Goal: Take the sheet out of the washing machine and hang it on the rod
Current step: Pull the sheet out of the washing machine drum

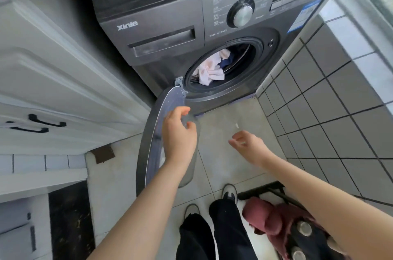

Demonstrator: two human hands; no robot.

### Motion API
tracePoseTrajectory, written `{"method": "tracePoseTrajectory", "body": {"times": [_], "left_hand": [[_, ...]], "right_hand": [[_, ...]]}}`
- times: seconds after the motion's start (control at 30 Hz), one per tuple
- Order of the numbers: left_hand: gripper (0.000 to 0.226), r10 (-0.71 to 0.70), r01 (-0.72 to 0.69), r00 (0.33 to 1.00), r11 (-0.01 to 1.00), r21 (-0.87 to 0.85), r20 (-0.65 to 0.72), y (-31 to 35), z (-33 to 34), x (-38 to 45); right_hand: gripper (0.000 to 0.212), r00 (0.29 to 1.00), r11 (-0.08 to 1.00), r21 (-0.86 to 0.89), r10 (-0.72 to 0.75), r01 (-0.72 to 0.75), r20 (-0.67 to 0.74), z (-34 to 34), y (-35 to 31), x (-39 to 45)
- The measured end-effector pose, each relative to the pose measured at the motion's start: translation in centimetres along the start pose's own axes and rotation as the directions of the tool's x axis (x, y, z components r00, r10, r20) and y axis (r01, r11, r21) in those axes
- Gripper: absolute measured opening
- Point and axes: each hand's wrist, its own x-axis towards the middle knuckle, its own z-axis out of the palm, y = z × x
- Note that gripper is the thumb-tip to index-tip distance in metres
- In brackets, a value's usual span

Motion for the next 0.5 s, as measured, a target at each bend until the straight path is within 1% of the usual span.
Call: {"method": "tracePoseTrajectory", "body": {"times": [0.07,0.13,0.3,0.4,0.5], "left_hand": [[0.035,-0.056,0.056,0.997,0.998,-0.015,0.051,0.2,3.2,0.5],[0.035,-0.092,0.092,0.991,0.996,0.01,0.101,0.1,6.3,1.5],[0.036,-0.086,0.063,0.976,0.991,0.117,0.199,-1.4,13.1,6.3],[0.037,-0.115,0.071,0.971,0.976,0.205,0.208,-2.6,16.7,10.4],[0.04,-0.087,0.034,0.975,0.968,0.25,0.205,-3.8,20.3,15.0]], "right_hand": [[0.041,1.0,1.0,-0.026,0.004,-0.004,-0.006,-1.8,1.4,2.2],[0.039,1.0,0.999,-0.032,-0.003,0.002,-0.022,-3.4,2.2,4.8],[0.038,0.996,0.995,-0.083,-0.057,0.051,-0.065,-6.0,2.8,12.5],[0.039,0.987,0.985,-0.139,-0.118,0.102,-0.114,-6.4,3.1,18.0],[0.044,0.966,0.964,-0.215,-0.192,0.154,-0.171,-6.7,2.4,23.4]]}}
